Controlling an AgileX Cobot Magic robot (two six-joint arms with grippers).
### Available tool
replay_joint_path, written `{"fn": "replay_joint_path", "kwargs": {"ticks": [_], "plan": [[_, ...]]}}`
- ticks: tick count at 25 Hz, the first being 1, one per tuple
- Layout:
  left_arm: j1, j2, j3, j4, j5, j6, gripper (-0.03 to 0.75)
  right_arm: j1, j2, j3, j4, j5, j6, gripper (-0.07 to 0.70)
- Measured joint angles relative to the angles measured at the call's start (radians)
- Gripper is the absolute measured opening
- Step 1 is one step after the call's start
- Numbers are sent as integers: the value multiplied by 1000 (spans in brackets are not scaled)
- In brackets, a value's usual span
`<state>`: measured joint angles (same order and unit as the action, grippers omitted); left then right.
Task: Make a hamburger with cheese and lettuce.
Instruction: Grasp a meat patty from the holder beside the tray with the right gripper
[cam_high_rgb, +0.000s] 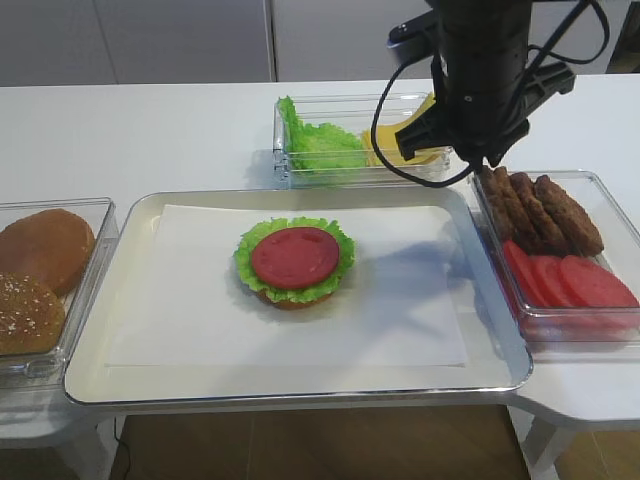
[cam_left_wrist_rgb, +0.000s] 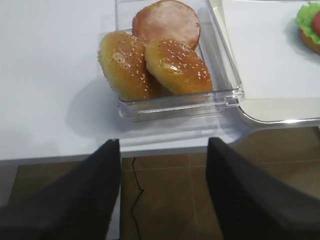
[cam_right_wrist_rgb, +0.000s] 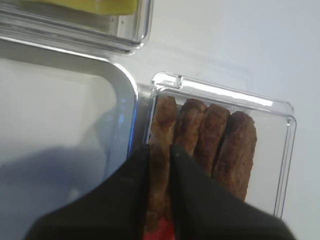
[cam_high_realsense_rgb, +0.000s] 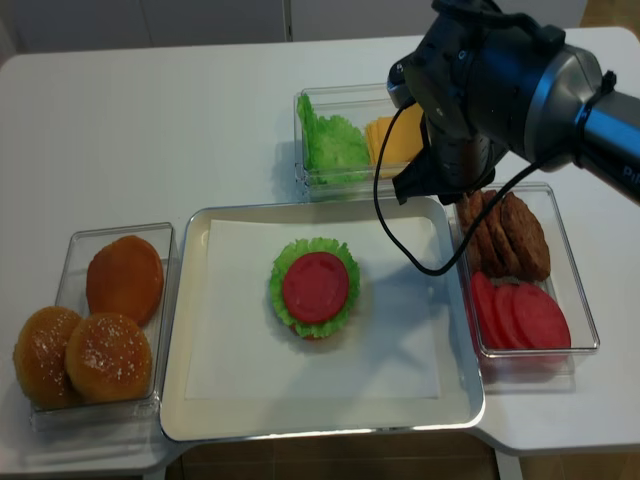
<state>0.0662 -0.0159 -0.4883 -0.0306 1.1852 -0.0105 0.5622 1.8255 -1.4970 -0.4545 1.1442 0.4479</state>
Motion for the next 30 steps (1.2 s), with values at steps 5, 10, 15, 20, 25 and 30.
{"fn": "replay_joint_path", "kwargs": {"ticks": [5,10,15,20,25,30], "plan": [[0,0,0,0,0,0,404,0,0,-1,1,6,20,141],[0,0,0,0,0,0,404,0,0,-2,1,8,27,293],[0,0,0,0,0,0,404,0,8,-2,-1,8,27,321],[0,0,0,0,0,0,404,0,25,-2,-1,8,27,251],[0,0,0,0,0,0,404,0,34,-2,-1,5,27,220],[0,0,0,0,0,0,404,0,47,-3,-5,9,27,218]]}}
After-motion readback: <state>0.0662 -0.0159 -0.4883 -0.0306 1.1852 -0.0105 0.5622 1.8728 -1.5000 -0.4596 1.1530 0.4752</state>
